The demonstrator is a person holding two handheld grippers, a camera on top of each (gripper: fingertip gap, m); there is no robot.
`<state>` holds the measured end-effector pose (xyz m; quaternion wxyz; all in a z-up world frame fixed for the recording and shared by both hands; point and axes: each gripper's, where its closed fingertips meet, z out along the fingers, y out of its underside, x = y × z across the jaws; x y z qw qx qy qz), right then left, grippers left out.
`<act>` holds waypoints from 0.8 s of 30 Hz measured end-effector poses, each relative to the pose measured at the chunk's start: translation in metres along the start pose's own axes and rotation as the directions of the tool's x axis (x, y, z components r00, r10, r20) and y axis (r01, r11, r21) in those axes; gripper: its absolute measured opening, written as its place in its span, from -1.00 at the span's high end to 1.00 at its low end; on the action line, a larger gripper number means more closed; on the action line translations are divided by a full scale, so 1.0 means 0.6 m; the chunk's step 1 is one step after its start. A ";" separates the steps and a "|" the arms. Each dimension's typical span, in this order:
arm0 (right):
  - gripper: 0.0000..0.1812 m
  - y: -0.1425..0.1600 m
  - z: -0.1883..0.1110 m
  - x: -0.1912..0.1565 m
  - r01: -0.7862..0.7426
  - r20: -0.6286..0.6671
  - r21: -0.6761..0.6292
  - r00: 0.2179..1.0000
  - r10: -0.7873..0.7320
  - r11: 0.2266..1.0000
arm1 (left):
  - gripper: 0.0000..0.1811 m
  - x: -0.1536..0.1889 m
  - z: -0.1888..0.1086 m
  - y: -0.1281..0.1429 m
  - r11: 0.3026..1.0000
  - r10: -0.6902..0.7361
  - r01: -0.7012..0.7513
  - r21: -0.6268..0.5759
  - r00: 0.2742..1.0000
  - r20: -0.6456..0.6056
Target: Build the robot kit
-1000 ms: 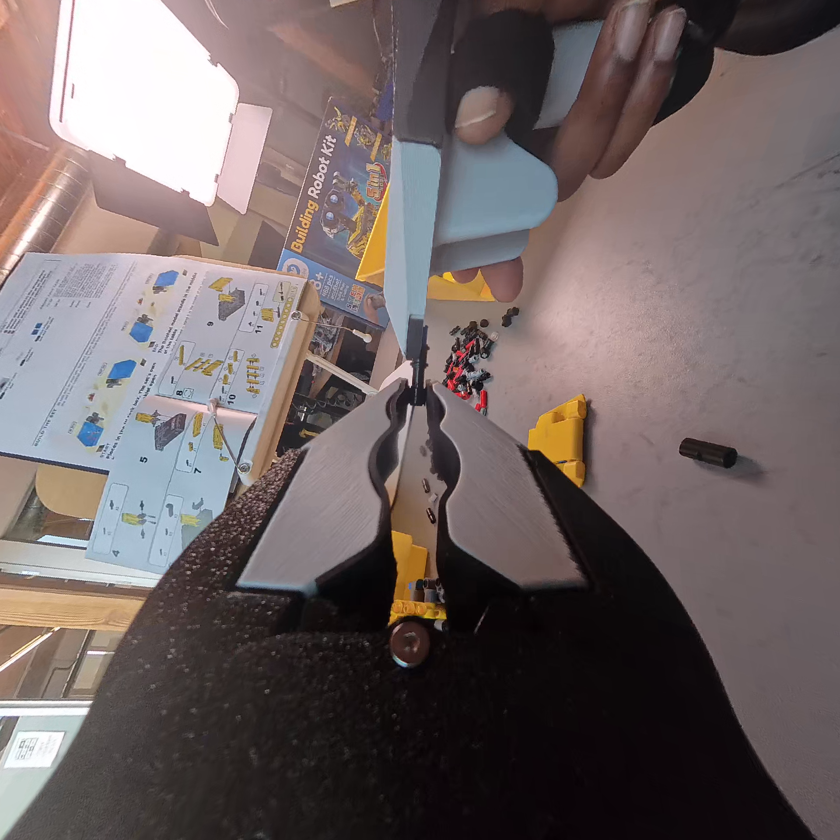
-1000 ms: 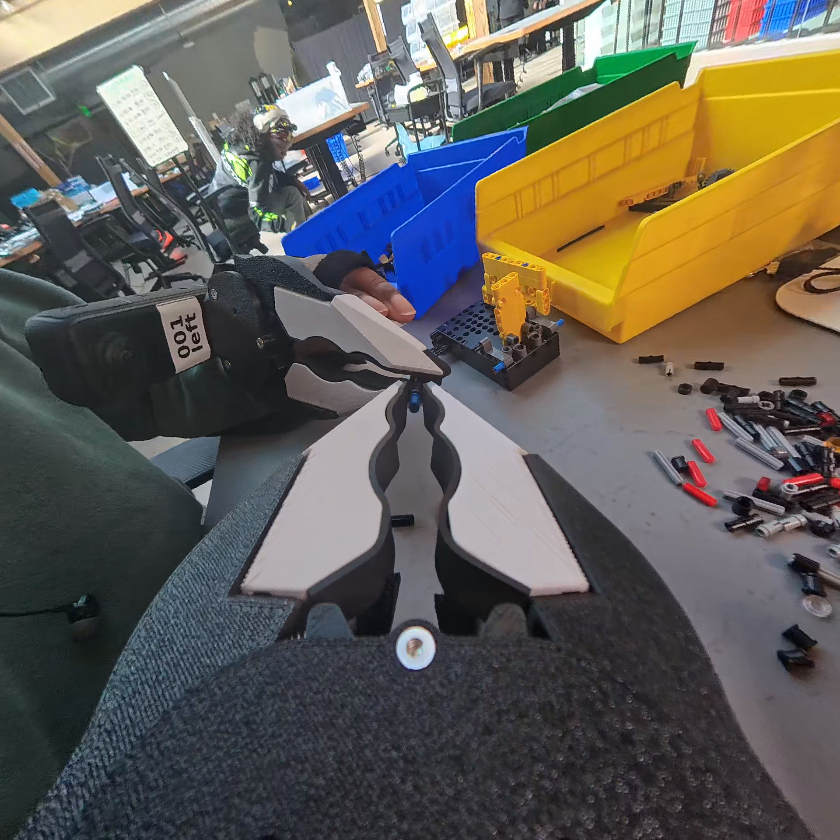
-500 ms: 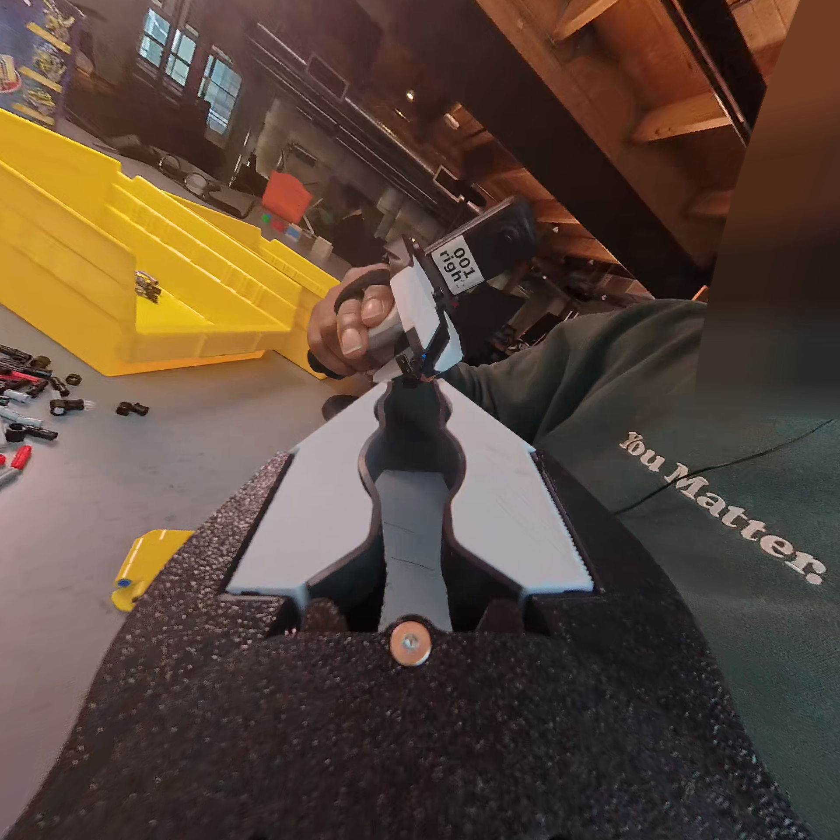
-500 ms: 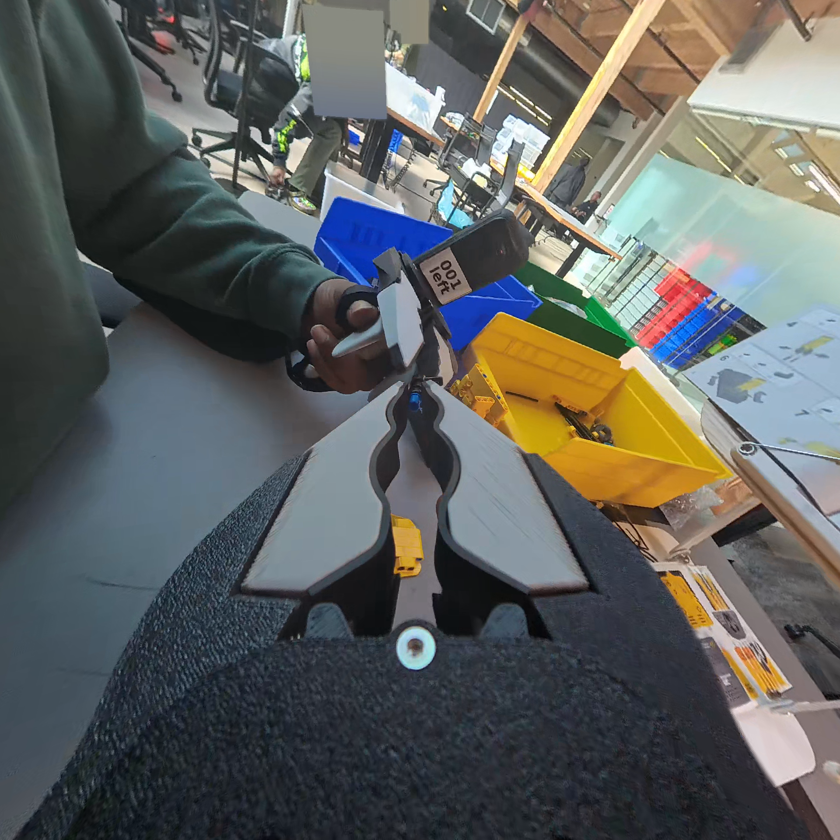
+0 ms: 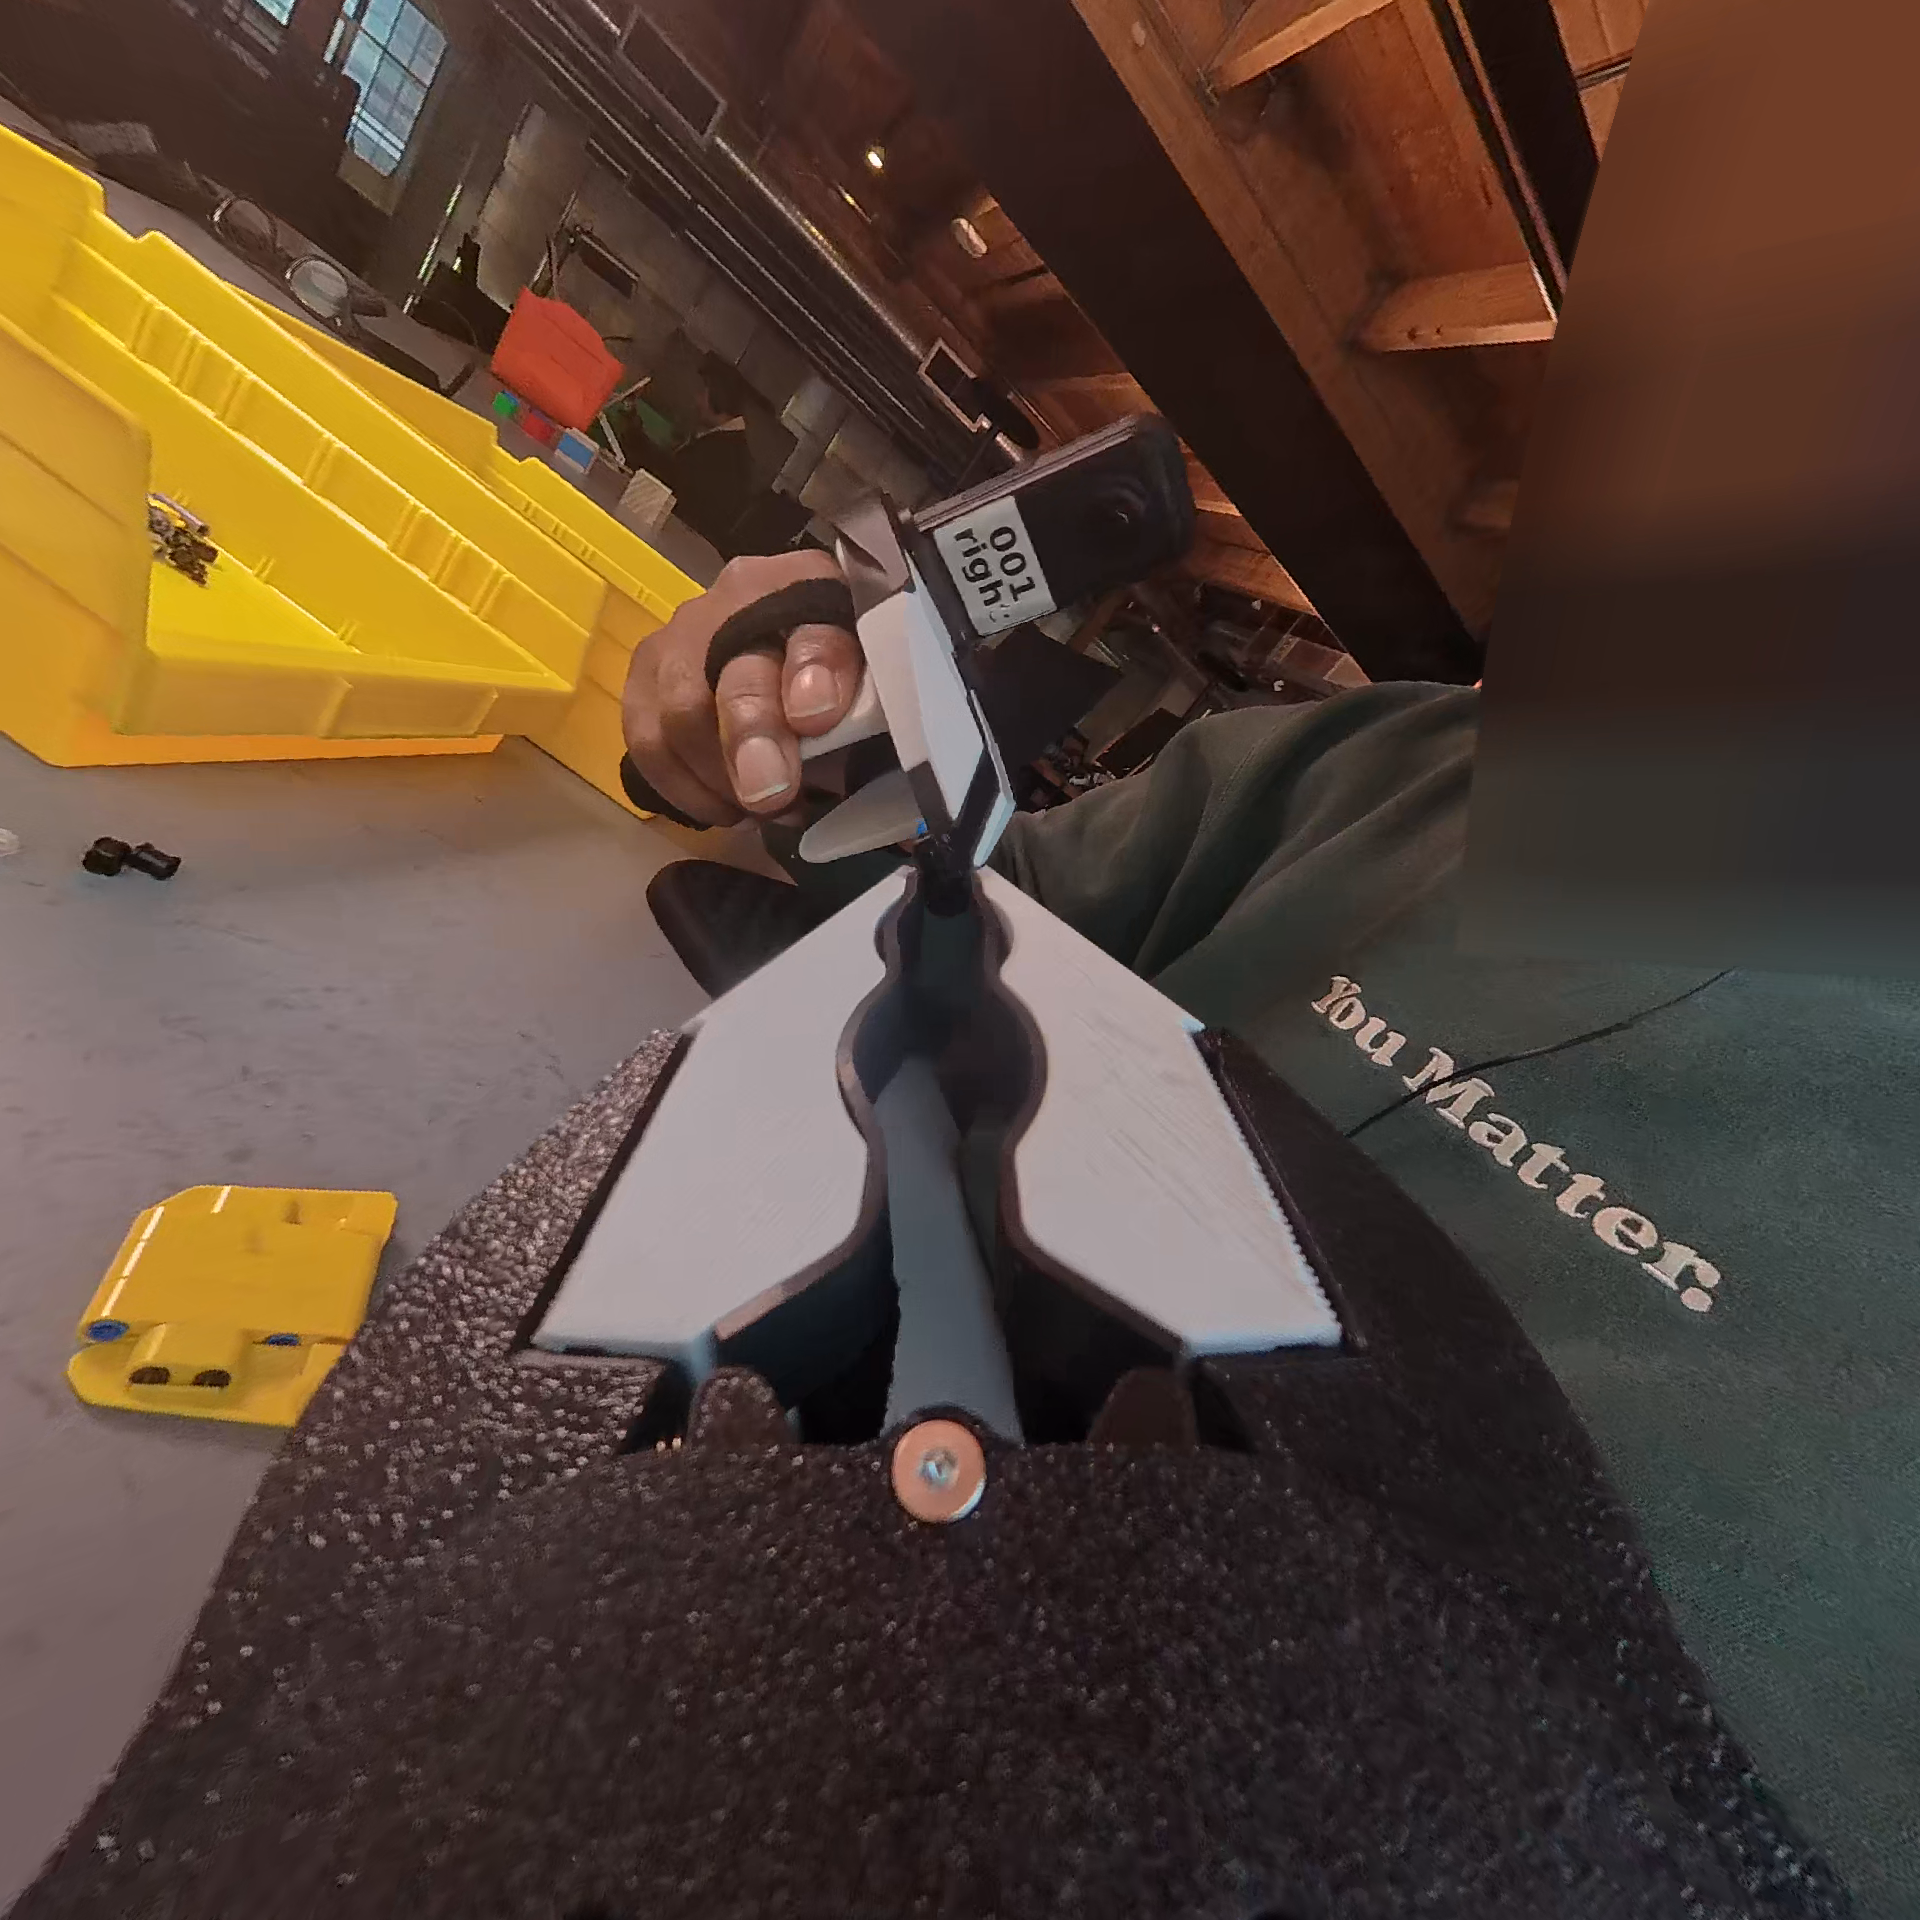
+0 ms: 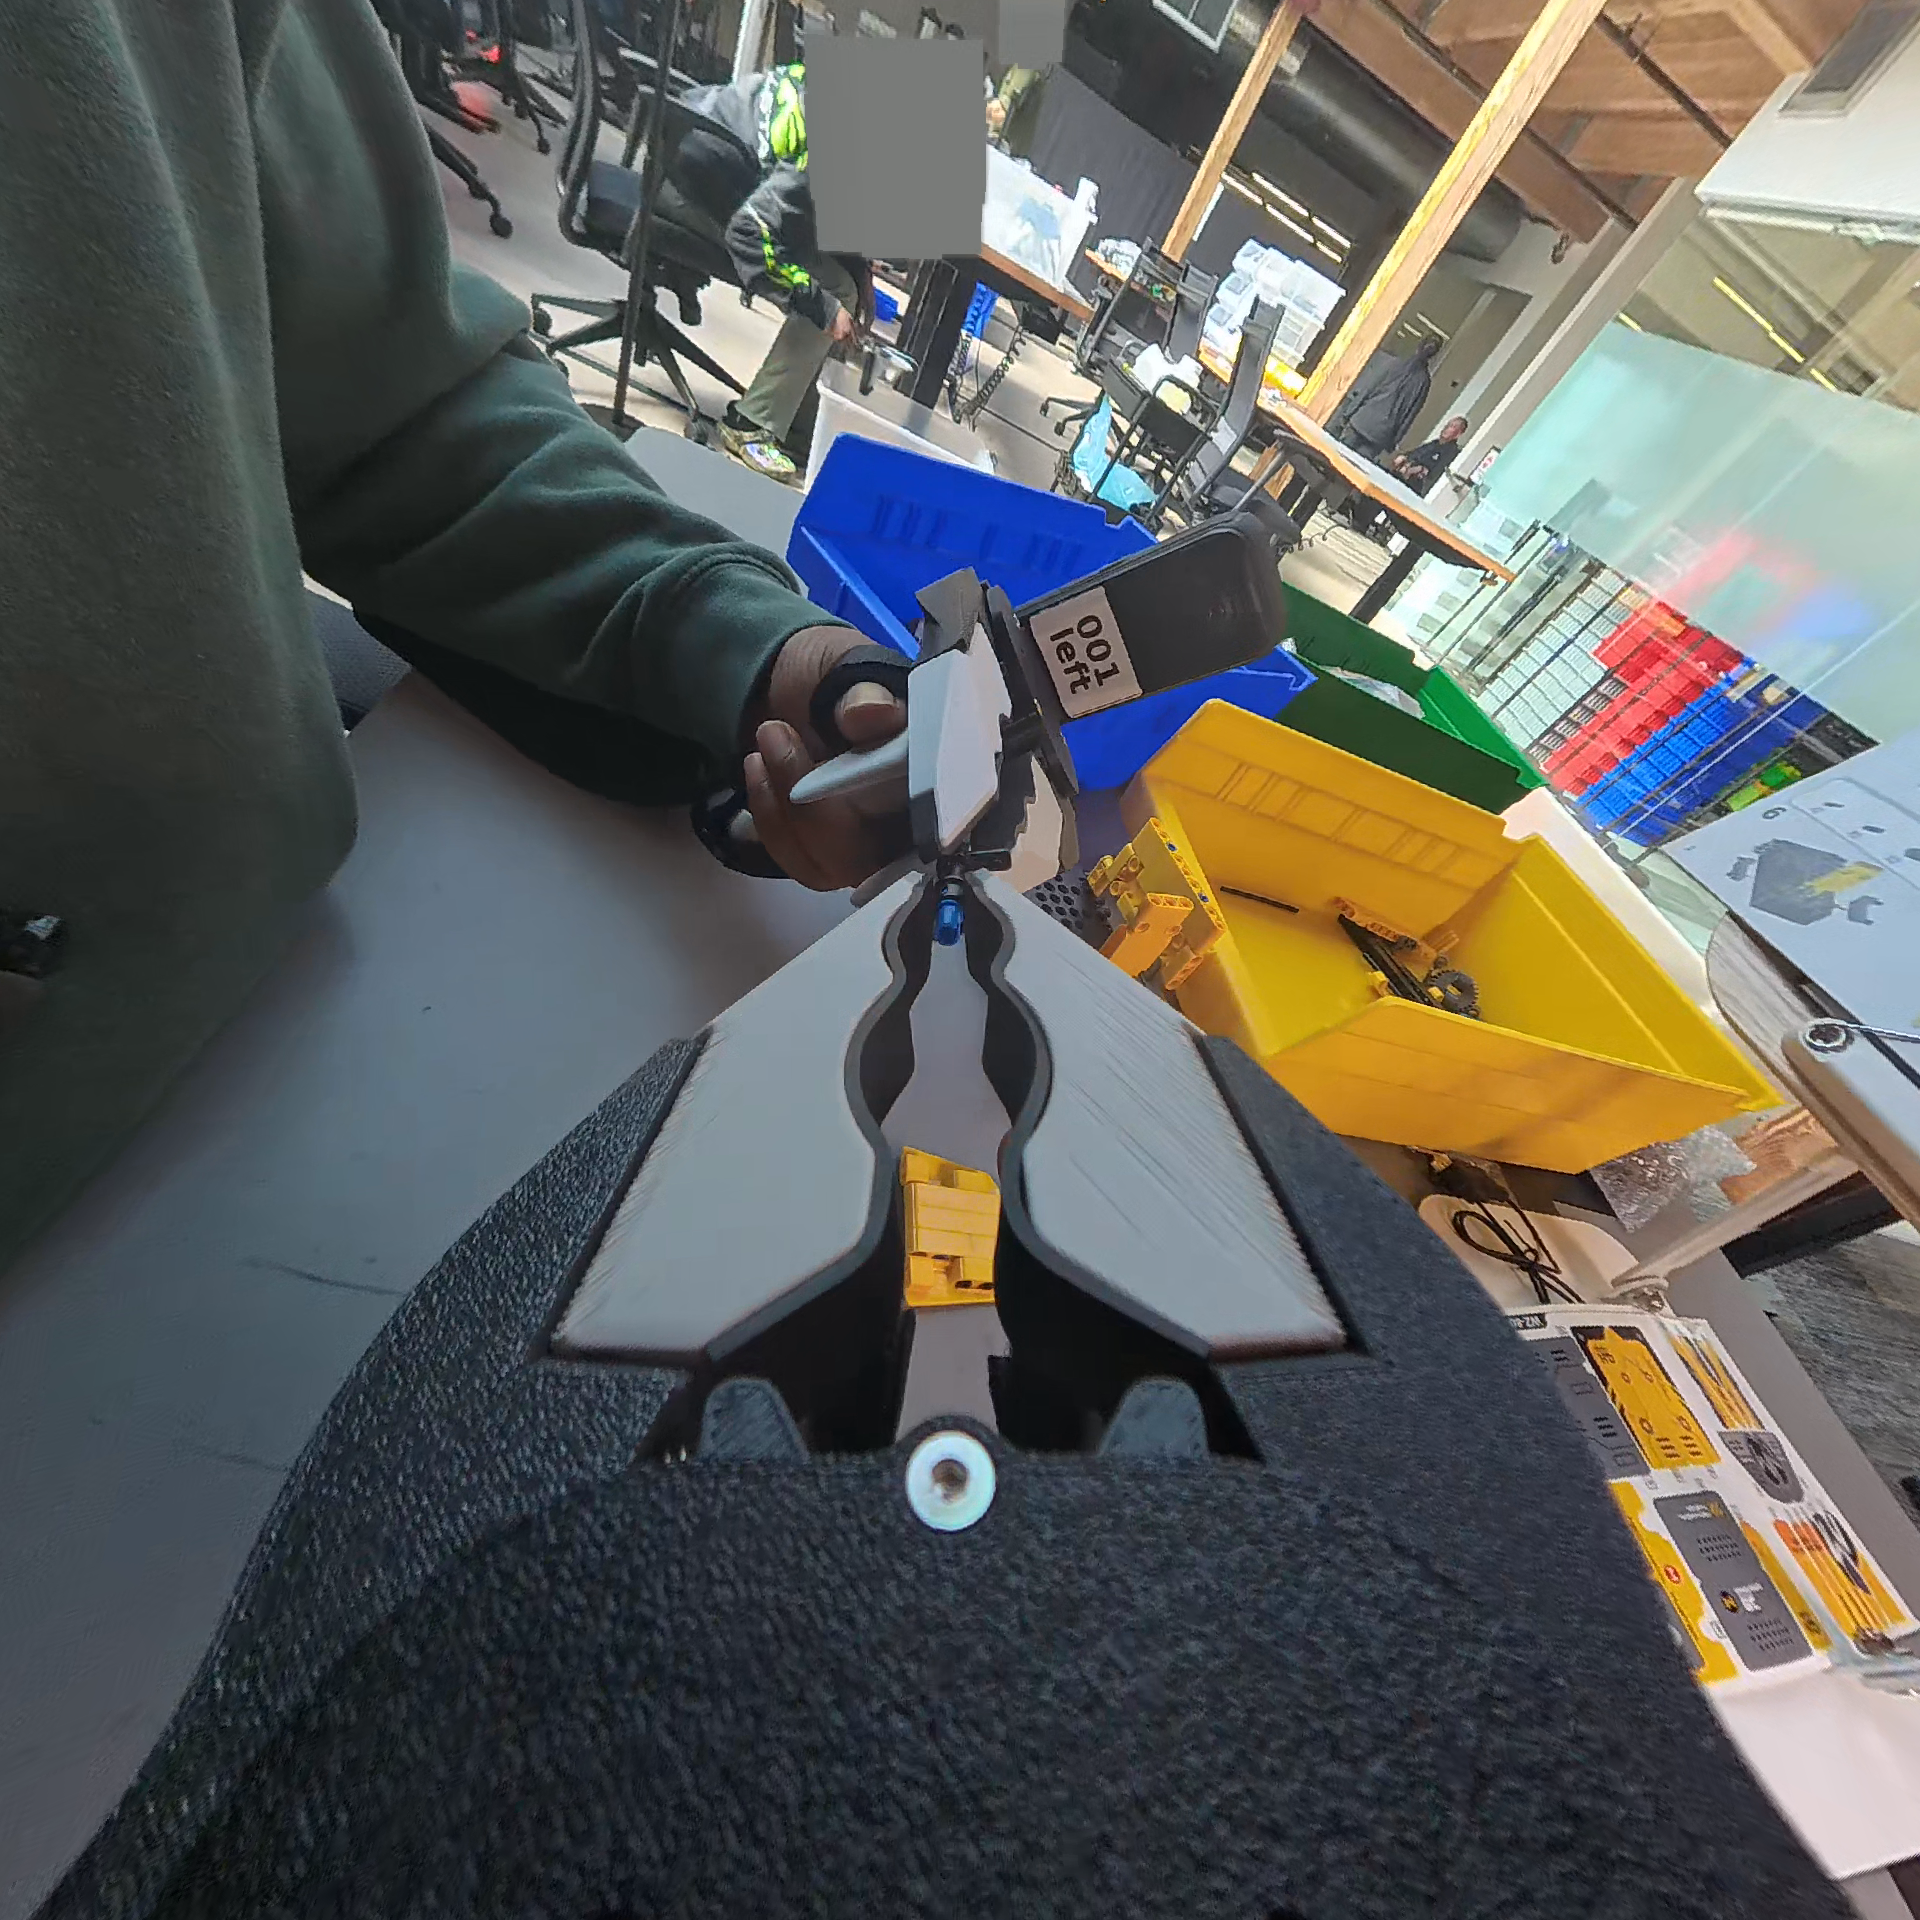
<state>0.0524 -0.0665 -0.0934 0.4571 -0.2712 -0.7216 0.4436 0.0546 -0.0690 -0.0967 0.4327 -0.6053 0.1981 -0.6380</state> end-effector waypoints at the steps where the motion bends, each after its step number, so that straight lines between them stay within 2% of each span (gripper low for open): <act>1: 0.95 0.001 0.001 0.000 0.001 -0.005 -0.004 1.000 -0.001 1.000 | 0.93 -0.003 -0.001 0.000 1.000 0.009 -0.009 -0.003 1.000 0.013; 15: 0.91 0.008 0.002 0.010 0.016 -0.069 -0.029 0.997 -0.018 0.999 | 0.94 -0.005 -0.005 -0.008 0.999 0.027 -0.027 0.018 0.999 0.027; 24: 0.94 0.009 0.003 0.003 0.031 -0.048 -0.052 0.998 -0.034 0.998 | 0.94 -0.006 -0.004 -0.002 1.000 0.024 -0.024 -0.003 0.999 0.029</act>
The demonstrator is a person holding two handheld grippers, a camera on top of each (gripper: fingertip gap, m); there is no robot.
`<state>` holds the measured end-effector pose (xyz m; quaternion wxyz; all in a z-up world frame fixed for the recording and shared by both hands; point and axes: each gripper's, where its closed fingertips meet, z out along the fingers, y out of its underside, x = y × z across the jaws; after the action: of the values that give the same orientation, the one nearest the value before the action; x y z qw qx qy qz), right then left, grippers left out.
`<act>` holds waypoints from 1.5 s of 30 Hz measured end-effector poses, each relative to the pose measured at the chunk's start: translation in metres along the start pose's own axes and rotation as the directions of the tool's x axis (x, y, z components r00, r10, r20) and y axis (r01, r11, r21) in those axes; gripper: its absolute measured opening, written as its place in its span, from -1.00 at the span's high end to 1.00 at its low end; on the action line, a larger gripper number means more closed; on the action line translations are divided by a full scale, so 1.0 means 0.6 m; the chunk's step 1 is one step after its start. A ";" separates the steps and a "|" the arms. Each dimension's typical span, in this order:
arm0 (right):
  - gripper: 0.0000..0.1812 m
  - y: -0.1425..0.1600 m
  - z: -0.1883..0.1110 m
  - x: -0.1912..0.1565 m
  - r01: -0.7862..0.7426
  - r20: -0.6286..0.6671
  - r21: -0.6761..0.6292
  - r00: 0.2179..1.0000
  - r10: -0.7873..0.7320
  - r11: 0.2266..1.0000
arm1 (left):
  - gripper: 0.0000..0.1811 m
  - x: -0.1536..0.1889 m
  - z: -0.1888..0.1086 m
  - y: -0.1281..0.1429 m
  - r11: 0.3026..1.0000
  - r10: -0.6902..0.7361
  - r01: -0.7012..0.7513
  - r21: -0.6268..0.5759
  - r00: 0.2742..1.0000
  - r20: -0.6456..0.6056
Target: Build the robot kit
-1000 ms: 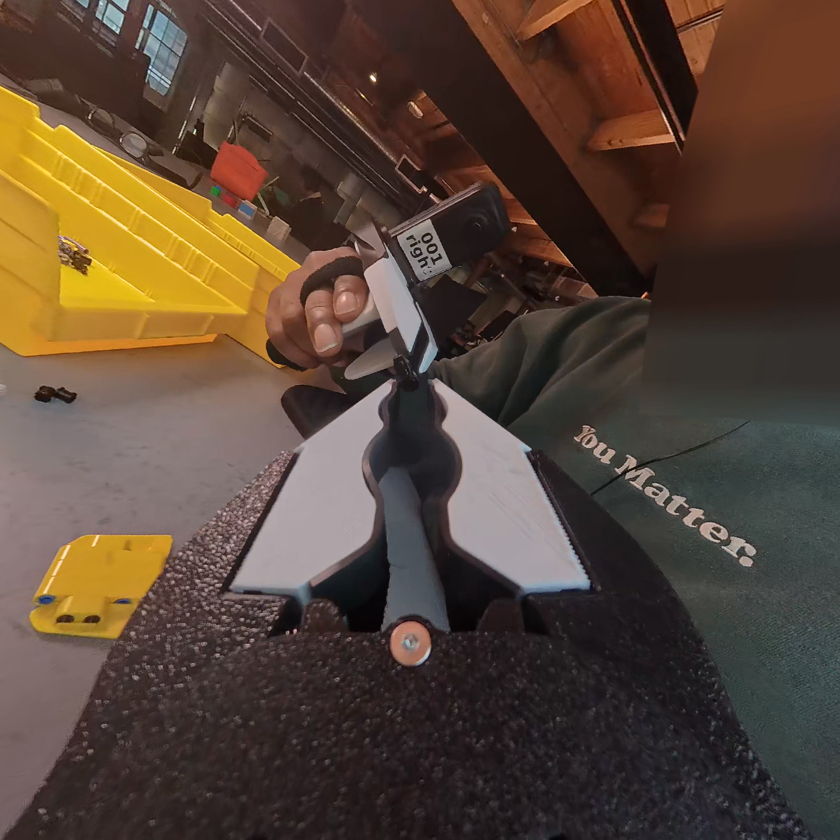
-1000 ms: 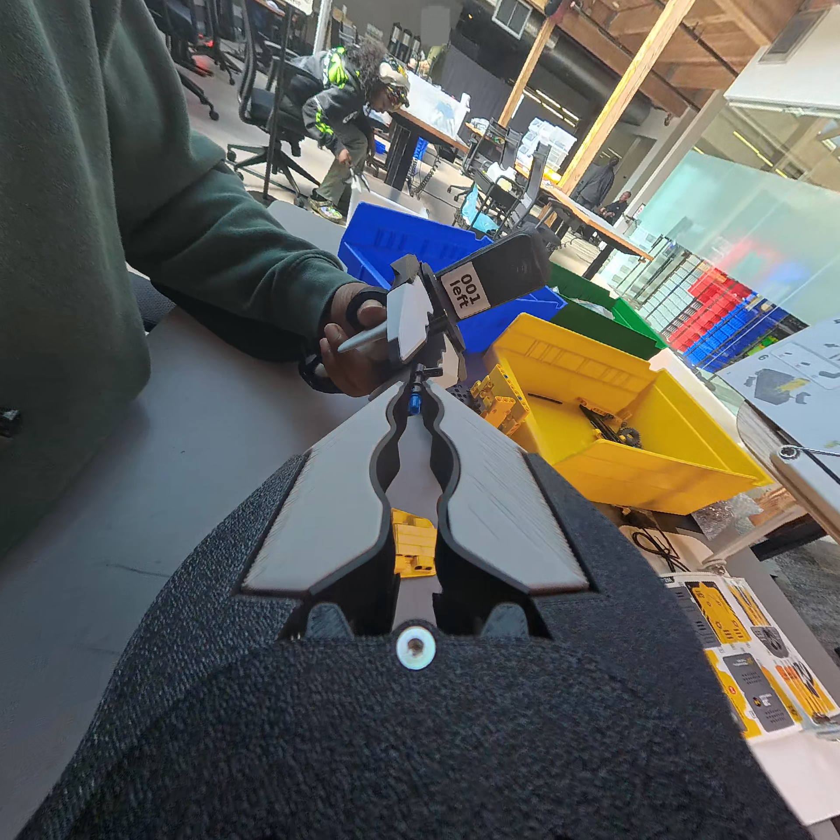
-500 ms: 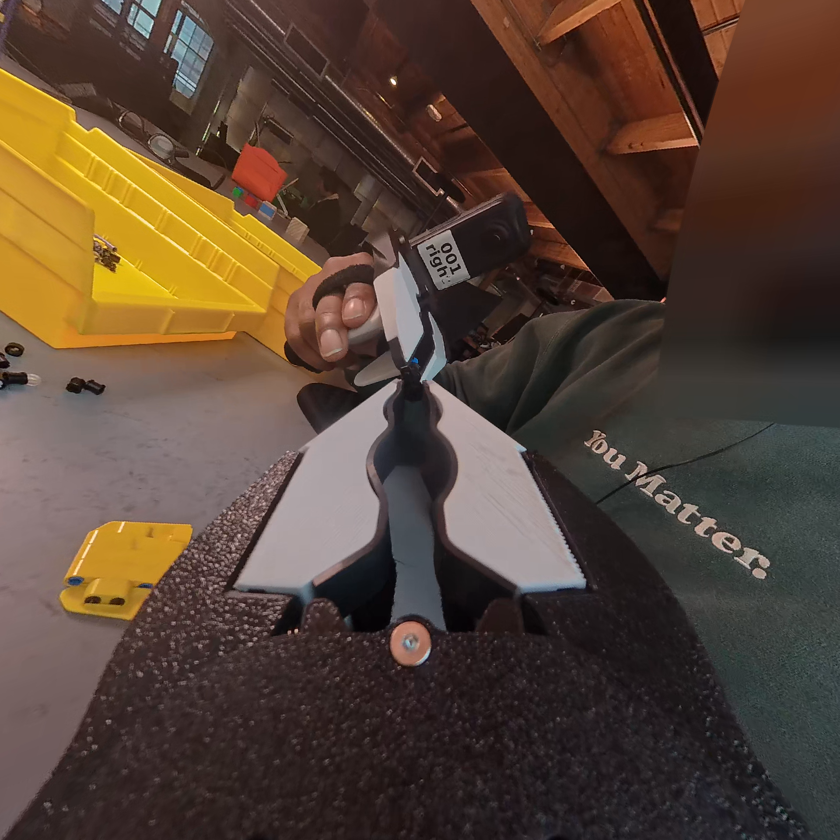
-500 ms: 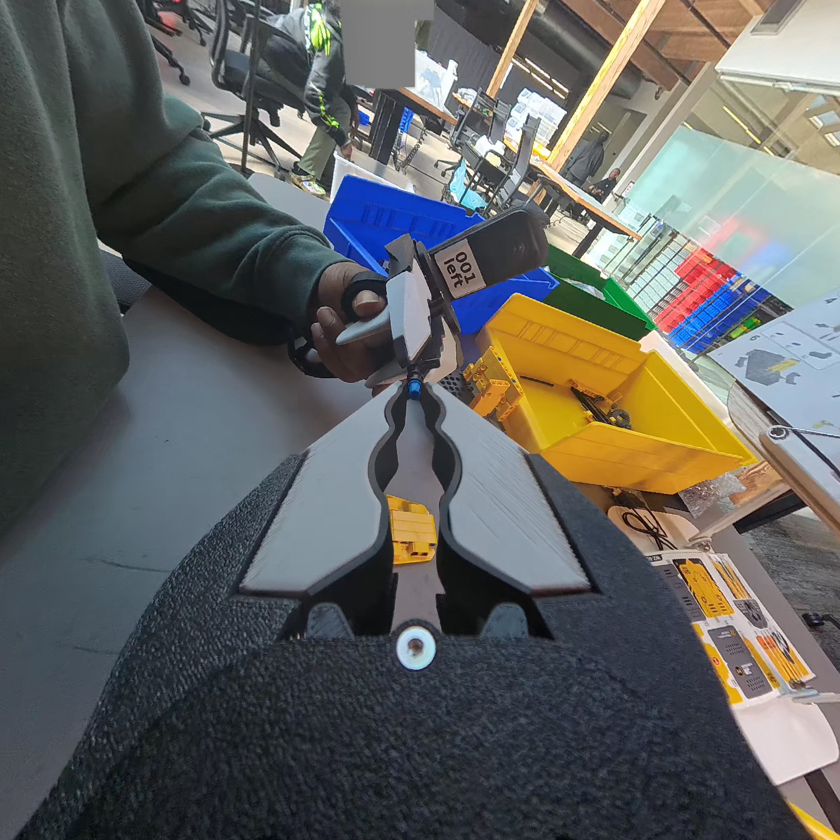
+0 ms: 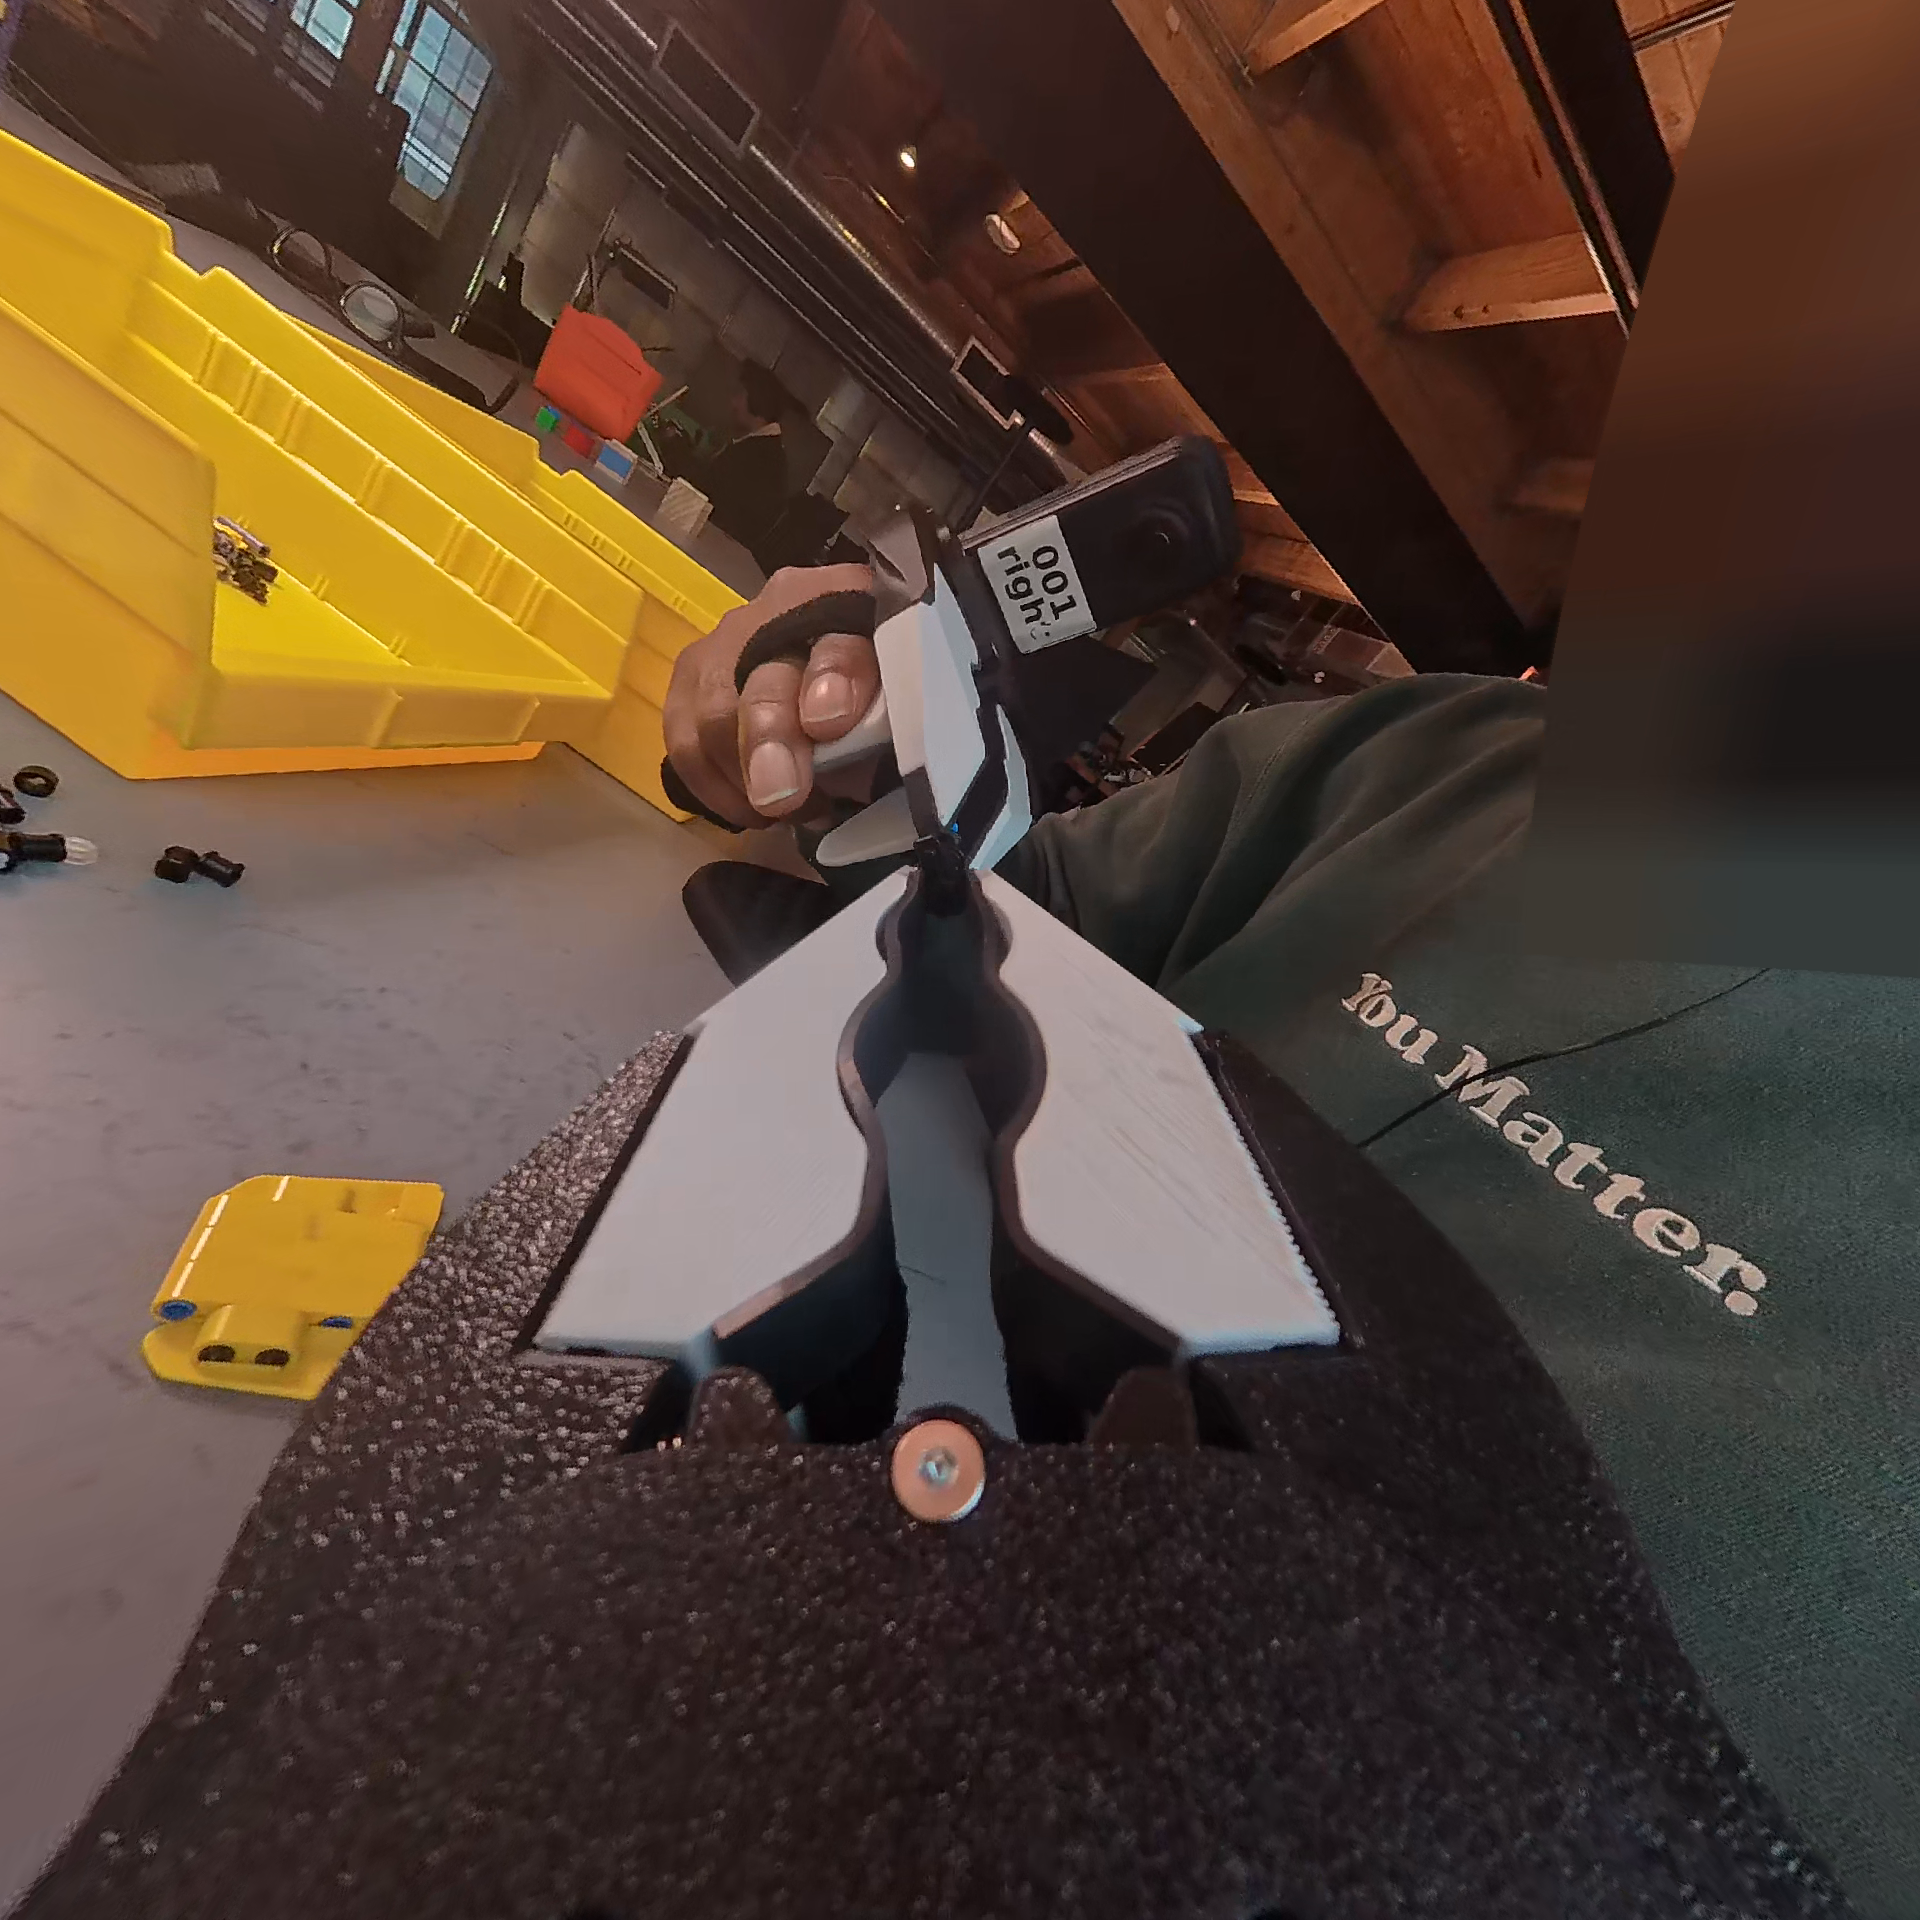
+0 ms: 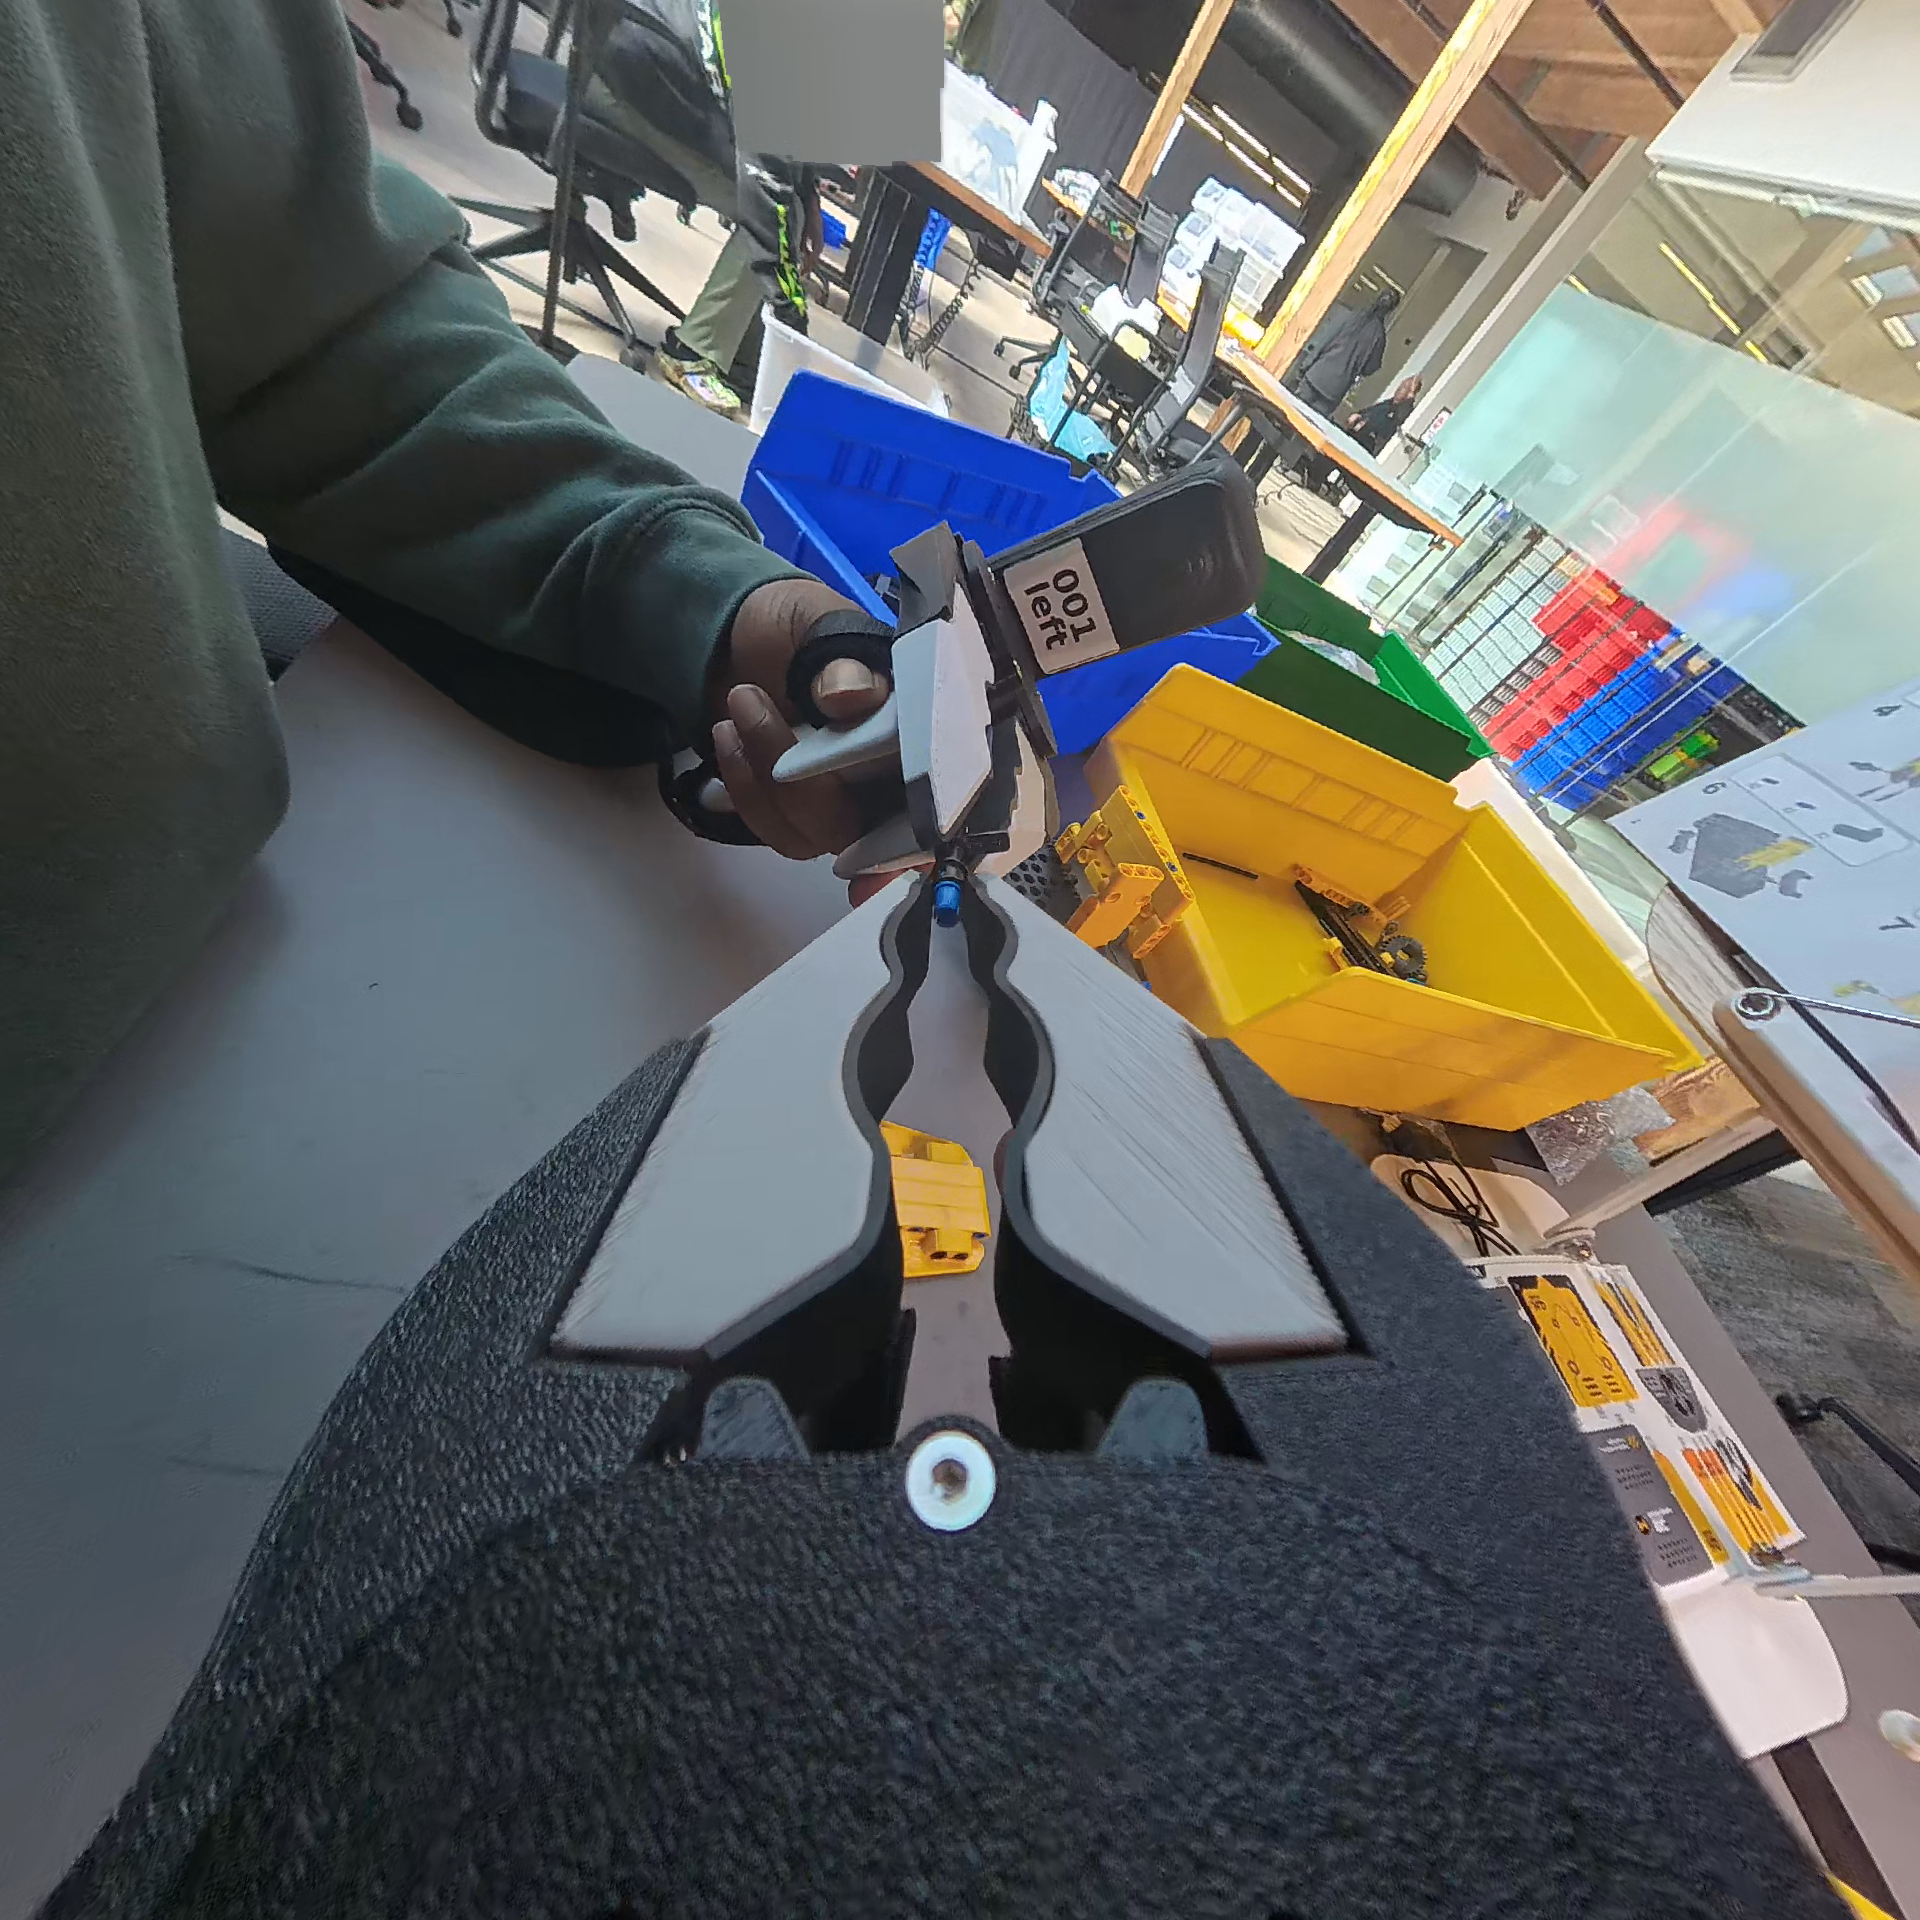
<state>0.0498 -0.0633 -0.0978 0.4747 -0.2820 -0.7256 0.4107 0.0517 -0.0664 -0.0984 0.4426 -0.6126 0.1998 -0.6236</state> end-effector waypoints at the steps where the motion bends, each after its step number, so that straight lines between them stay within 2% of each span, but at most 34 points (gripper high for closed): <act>1: 0.94 0.002 0.000 -0.001 0.001 0.004 -0.008 1.000 -0.001 1.000 | 0.94 -0.001 0.000 0.001 1.000 -0.002 0.002 -0.004 1.000 0.002; 10: 0.95 0.019 0.007 -0.023 0.015 0.059 -0.065 0.998 -0.011 0.998 | 0.94 -0.009 0.010 0.027 0.996 -0.049 0.049 -0.076 0.999 0.009; 14: 0.95 0.024 0.008 -0.017 0.012 0.036 -0.066 0.999 -0.010 0.998 | 0.94 -0.015 0.009 0.026 0.996 -0.055 0.056 -0.065 0.998 0.022; 19: 0.95 0.017 0.010 -0.026 -0.005 0.063 -0.029 0.998 0.006 1.000 | 0.94 -0.004 0.007 0.032 0.986 -0.153 0.147 -0.074 0.985 -0.080; 23: 0.94 0.011 0.006 -0.021 -0.067 0.080 0.010 0.995 0.066 0.998 | 0.92 0.003 0.007 0.024 0.990 -0.117 0.110 -0.084 0.989 -0.087; 25: 0.94 0.013 0.003 -0.022 -0.087 0.093 0.008 0.992 0.086 0.996 | 0.84 0.006 0.002 0.022 0.990 -0.119 0.112 -0.082 0.989 -0.092; 30: 0.93 0.013 -0.002 -0.025 -0.134 0.124 0.013 0.983 0.131 0.991 | 0.94 0.001 0.004 0.026 0.988 -0.138 0.132 -0.085 0.988 -0.070; 38: 0.94 0.019 0.000 -0.025 -0.113 0.113 -0.027 0.987 0.115 0.993 | 0.95 -0.007 0.007 0.030 0.987 -0.140 0.137 -0.084 0.990 -0.031; 41: 0.94 0.025 0.000 -0.025 -0.136 0.117 -0.031 0.983 0.139 0.990 | 0.95 -0.013 0.007 0.032 0.989 -0.119 0.118 -0.093 0.993 -0.008; 45: 0.93 0.047 0.007 -0.020 -0.146 0.090 -0.068 0.984 0.152 0.987 | 0.94 -0.032 0.000 0.036 0.989 -0.030 0.042 -0.142 0.996 0.087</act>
<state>0.0511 -0.0601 -0.1285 0.3989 -0.3299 -0.7365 0.4354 0.0555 -0.0624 -0.1269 0.3941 -0.6722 0.2142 -0.5890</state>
